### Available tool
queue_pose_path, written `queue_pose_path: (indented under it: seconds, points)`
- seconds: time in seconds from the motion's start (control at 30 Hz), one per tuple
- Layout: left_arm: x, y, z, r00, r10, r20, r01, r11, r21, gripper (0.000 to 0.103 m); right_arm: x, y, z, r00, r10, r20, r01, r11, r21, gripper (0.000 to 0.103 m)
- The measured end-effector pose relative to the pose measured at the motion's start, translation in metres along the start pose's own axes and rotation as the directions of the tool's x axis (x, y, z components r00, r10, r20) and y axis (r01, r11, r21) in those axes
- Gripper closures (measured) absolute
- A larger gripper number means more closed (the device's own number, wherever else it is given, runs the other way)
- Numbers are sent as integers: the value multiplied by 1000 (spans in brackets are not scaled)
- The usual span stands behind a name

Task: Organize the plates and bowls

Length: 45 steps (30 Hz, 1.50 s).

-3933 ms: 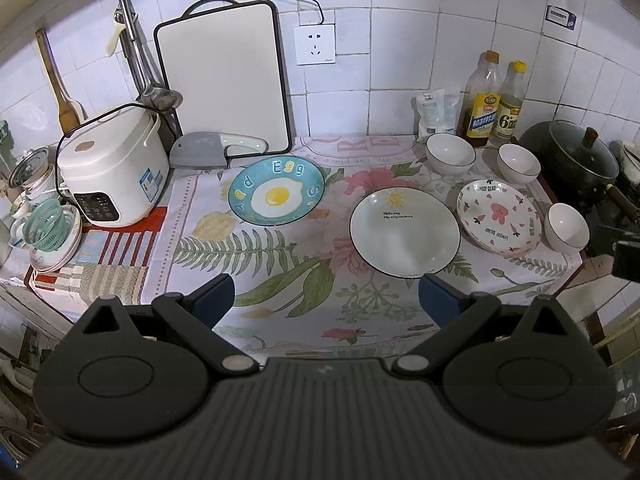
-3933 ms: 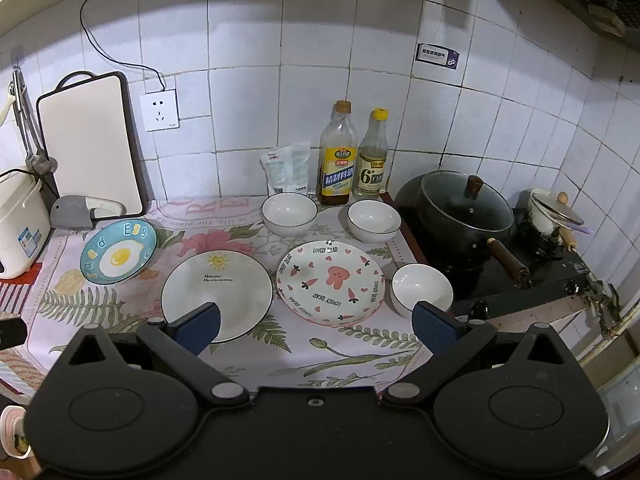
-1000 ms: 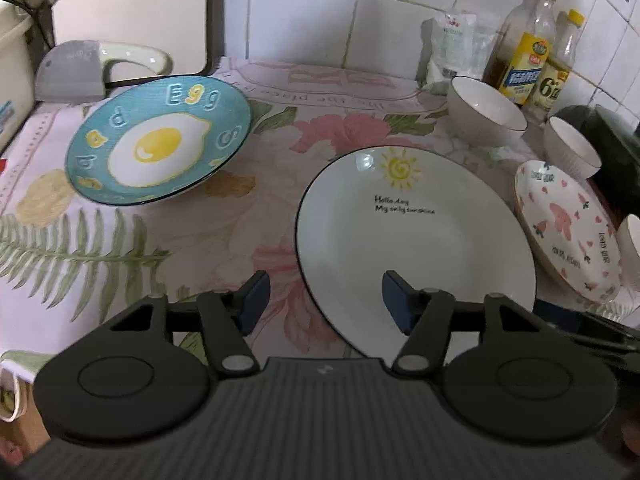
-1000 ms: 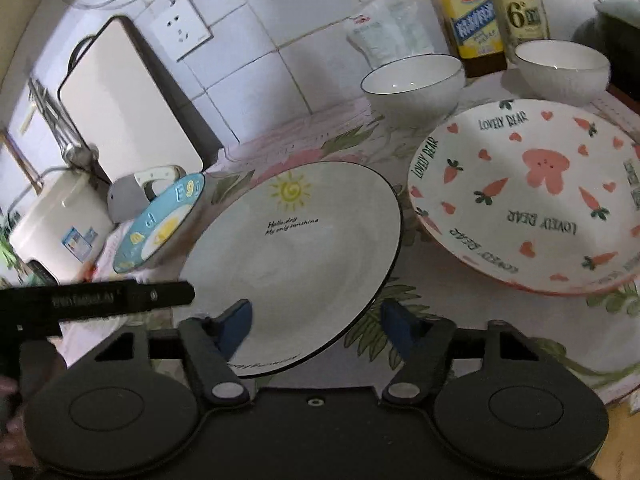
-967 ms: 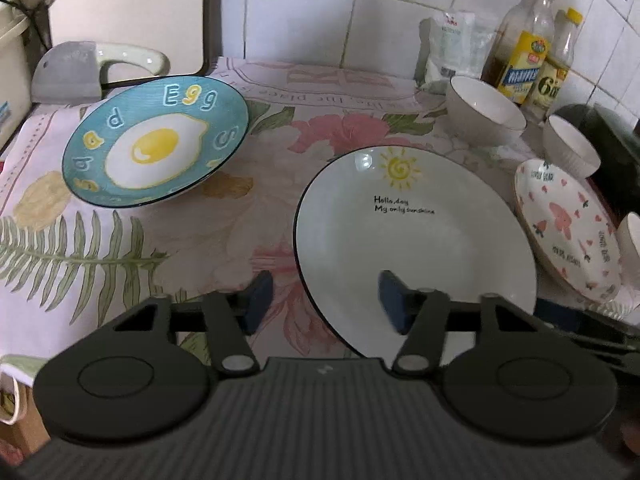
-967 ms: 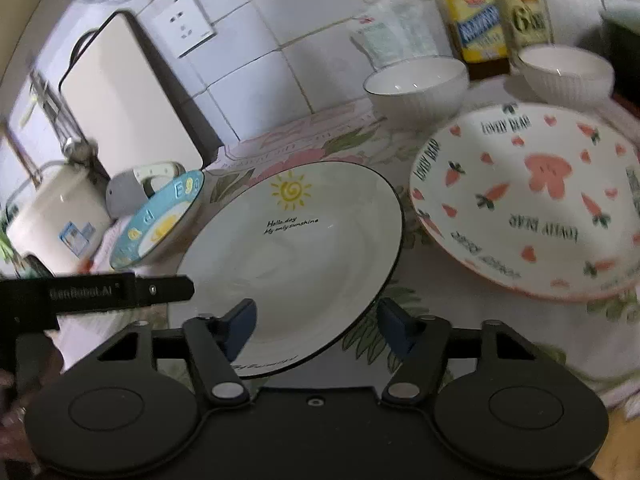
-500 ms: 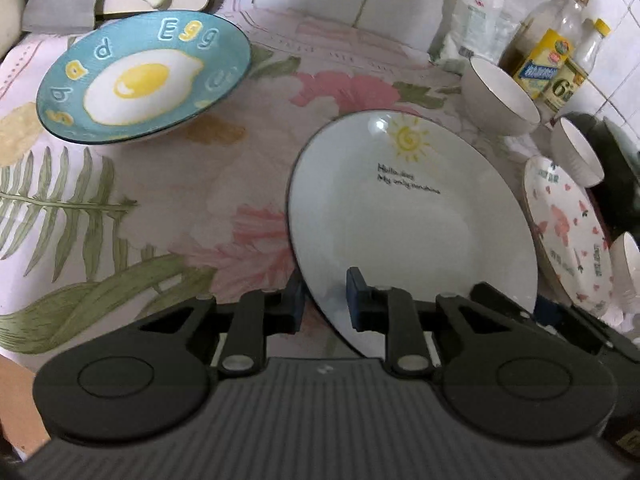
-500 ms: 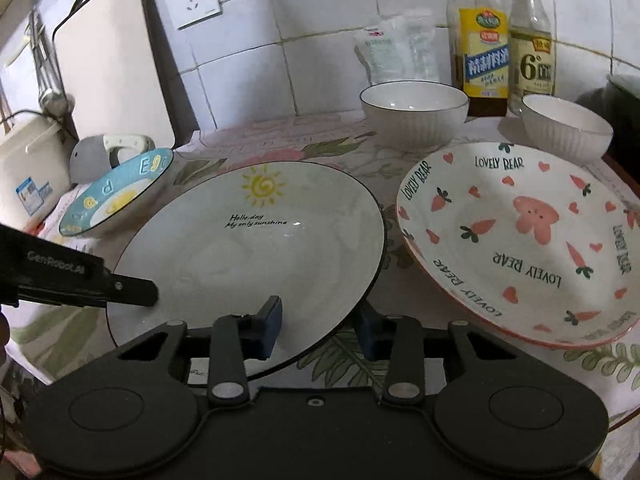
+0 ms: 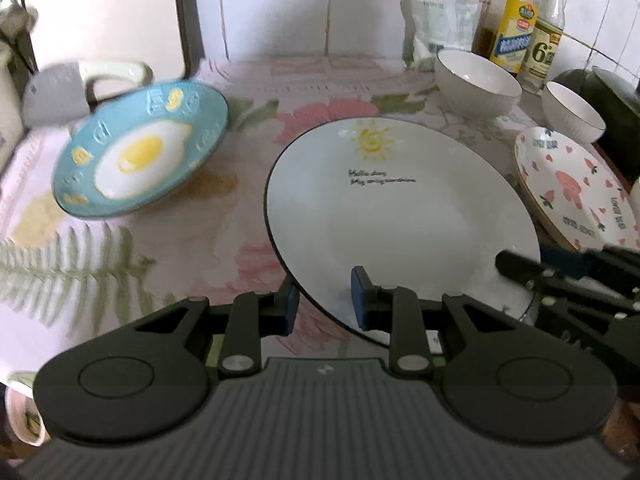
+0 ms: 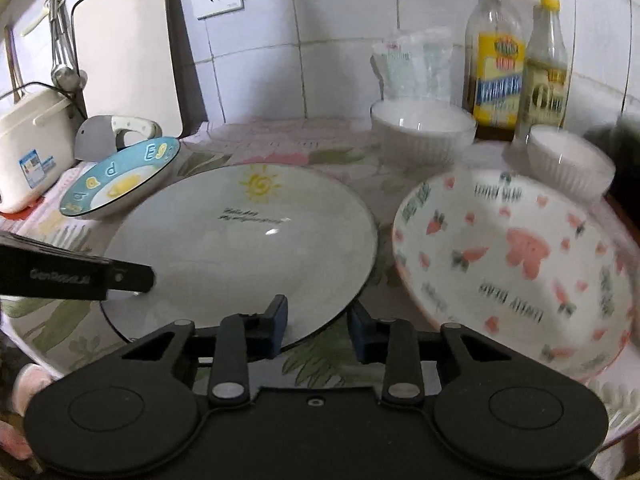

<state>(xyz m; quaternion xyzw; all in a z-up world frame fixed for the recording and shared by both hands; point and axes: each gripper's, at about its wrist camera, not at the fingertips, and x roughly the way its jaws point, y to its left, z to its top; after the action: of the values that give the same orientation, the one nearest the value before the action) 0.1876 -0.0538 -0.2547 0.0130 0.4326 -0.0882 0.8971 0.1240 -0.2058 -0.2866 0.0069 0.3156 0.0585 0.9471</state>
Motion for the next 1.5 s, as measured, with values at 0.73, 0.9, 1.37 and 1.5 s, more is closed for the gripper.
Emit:
queue_pose_path:
  seconds: [0.73, 0.9, 1.37, 1.5]
  points:
    - [24, 34, 45, 999, -26, -40, 20, 988, -151, 89, 11, 9, 16, 999, 38, -18, -37, 996, 82, 71]
    - [24, 33, 48, 999, -22, -40, 15, 989, -148, 89, 31, -7, 12, 993, 89, -81, -73, 980, 186, 63]
    - [27, 28, 64, 1000, 23, 18, -21, 994, -104, 88, 63, -19, 22, 988, 156, -6, -150, 959, 241, 71]
    - [40, 36, 77, 1000, 6, 29, -2, 988, -151, 88, 76, -16, 39, 991, 130, 11, -130, 967, 219, 71]
